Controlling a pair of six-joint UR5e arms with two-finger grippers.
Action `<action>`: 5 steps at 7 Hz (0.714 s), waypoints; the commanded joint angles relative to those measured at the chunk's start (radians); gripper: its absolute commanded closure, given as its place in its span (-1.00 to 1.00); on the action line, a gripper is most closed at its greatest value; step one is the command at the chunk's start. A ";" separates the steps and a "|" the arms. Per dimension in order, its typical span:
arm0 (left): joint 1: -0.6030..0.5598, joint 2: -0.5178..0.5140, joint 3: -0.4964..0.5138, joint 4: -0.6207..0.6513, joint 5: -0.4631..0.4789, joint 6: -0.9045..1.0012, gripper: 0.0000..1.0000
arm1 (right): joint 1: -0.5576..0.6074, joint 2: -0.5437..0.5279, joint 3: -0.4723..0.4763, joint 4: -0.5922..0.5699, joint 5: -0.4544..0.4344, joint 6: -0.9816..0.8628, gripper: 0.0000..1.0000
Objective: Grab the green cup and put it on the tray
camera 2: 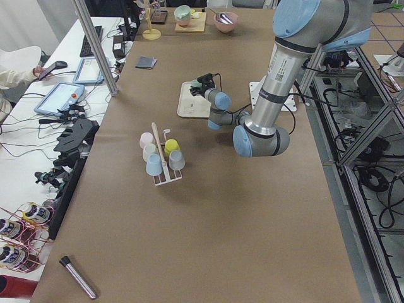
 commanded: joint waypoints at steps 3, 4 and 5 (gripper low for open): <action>0.005 -0.026 0.059 0.003 -0.016 -0.010 0.60 | 0.003 -0.001 0.000 0.000 -0.001 0.002 -1.00; 0.010 -0.026 0.060 0.003 -0.025 -0.010 0.61 | 0.008 -0.006 0.000 0.000 -0.001 0.002 -1.00; 0.010 -0.028 0.060 0.003 -0.025 -0.010 0.53 | 0.011 -0.009 0.000 0.000 -0.001 0.002 -1.00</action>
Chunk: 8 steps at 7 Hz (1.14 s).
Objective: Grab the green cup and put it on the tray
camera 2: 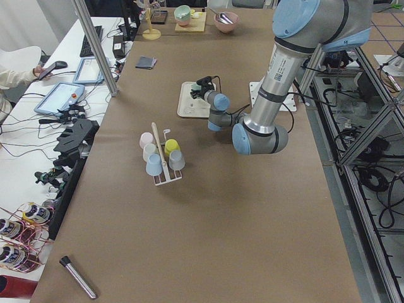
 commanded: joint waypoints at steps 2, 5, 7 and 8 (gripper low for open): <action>0.005 -0.002 0.002 0.002 -0.003 0.006 0.07 | 0.009 -0.007 0.000 0.000 0.002 0.000 -1.00; 0.009 -0.003 0.002 0.000 -0.005 0.009 -0.04 | 0.015 -0.008 0.002 0.000 0.003 0.000 -1.00; 0.009 -0.003 0.000 0.000 -0.003 0.008 -0.45 | 0.018 -0.010 0.003 0.000 0.003 0.000 -1.00; 0.009 -0.003 0.000 0.000 -0.003 0.009 -0.54 | 0.018 -0.008 0.005 0.000 0.003 0.000 -1.00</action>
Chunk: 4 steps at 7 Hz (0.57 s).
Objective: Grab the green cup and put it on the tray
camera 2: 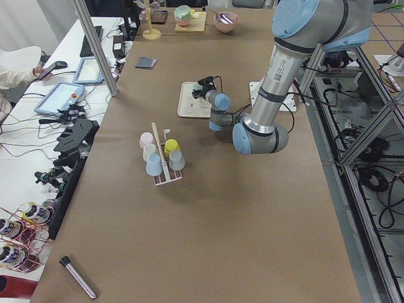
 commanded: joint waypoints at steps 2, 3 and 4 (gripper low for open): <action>0.000 0.000 -0.005 0.000 0.000 0.001 -0.74 | 0.001 0.001 0.002 0.000 0.000 0.000 -1.00; 0.000 0.003 -0.010 0.000 0.000 0.001 -0.76 | 0.001 0.001 0.002 0.000 0.000 0.000 -1.00; 0.002 0.005 -0.011 0.000 0.000 0.001 -0.78 | 0.001 0.001 0.002 0.000 0.000 0.000 -1.00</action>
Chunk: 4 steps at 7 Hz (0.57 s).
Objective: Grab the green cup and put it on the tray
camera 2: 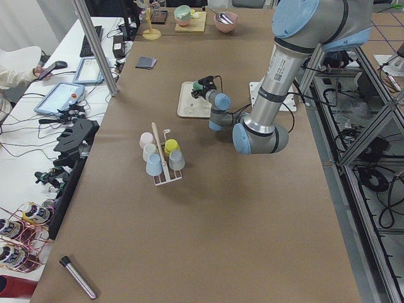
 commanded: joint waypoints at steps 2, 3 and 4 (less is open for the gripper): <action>0.000 0.002 -0.014 0.002 0.000 0.000 -0.96 | 0.002 -0.001 0.000 0.000 0.003 0.000 -1.00; -0.004 0.001 -0.046 0.003 0.005 0.000 -0.96 | 0.005 -0.001 0.000 0.000 0.003 0.000 -1.00; -0.010 -0.001 -0.091 0.030 0.005 -0.009 -0.96 | 0.006 -0.001 0.000 0.000 0.006 0.000 -1.00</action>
